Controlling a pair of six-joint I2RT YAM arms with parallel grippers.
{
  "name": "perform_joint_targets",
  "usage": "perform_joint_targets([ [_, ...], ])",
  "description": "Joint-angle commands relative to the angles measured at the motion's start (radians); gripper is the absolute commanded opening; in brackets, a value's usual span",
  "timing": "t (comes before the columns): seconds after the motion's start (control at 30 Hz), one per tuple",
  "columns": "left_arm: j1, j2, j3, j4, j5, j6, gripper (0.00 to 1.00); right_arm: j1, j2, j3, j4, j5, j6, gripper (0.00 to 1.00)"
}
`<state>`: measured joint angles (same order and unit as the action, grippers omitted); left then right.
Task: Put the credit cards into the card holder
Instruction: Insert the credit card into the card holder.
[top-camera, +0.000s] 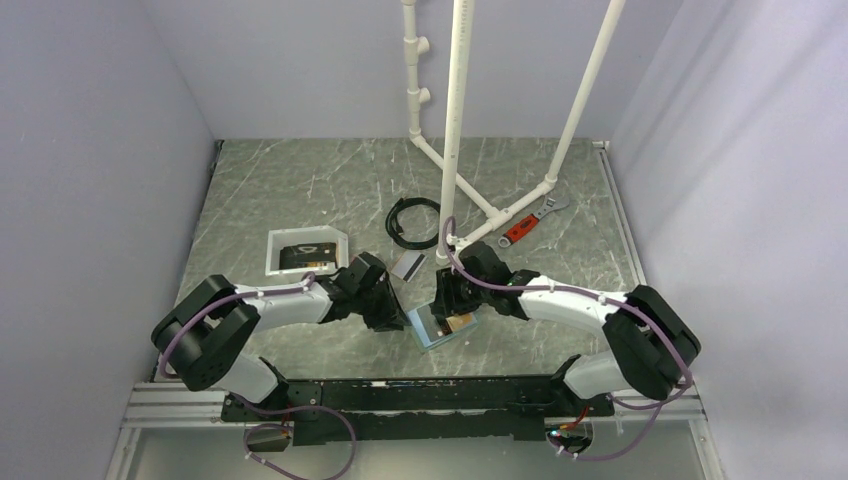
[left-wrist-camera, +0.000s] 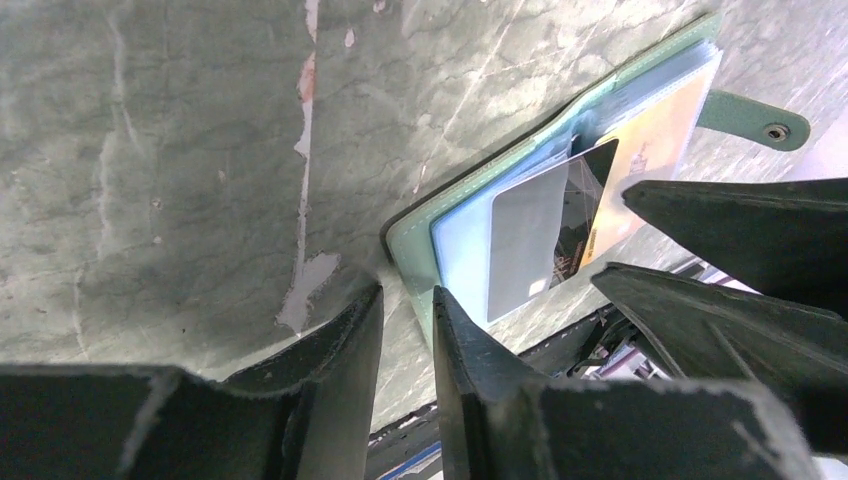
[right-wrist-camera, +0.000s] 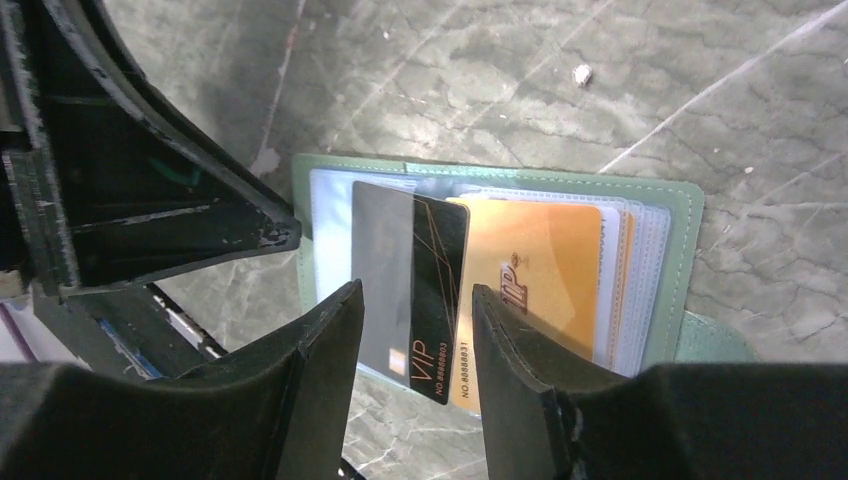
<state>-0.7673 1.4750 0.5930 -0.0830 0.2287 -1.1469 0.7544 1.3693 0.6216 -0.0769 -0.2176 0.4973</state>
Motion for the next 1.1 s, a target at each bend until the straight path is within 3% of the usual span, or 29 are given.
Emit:
perform_joint_targets([
  [0.0, 0.000, 0.046, -0.027, -0.012, -0.018, 0.001, 0.31, 0.004, 0.034, 0.011, 0.018, 0.015, 0.000, 0.47],
  [0.13, 0.000, 0.083, -0.019, 0.007, -0.014, 0.007, 0.31, 0.044, 0.078, -0.012, 0.086, 0.005, 0.017, 0.47],
  [0.37, 0.001, 0.096, 0.025, -0.067, -0.074, 0.046, 0.31, 0.071, 0.101, -0.049, 0.318, -0.196, 0.123, 0.47],
  [0.57, 0.000, 0.012, 0.033, -0.152, -0.124, 0.092, 0.32, 0.070, -0.034, -0.024, 0.109, -0.041, 0.060, 0.50],
  [0.73, 0.002, -0.060, 0.013, -0.146, -0.088, 0.107, 0.38, 0.070, -0.071, -0.024, 0.009, 0.046, 0.032, 0.53],
  [0.9, 0.001, -0.046, -0.031, -0.019, 0.005, 0.040, 0.37, 0.069, -0.038, -0.032, 0.021, 0.050, 0.039, 0.54],
  [1.07, 0.000, 0.020, -0.052, 0.038, 0.003, 0.004, 0.35, 0.078, 0.001, -0.055, 0.072, 0.030, 0.047, 0.62],
])
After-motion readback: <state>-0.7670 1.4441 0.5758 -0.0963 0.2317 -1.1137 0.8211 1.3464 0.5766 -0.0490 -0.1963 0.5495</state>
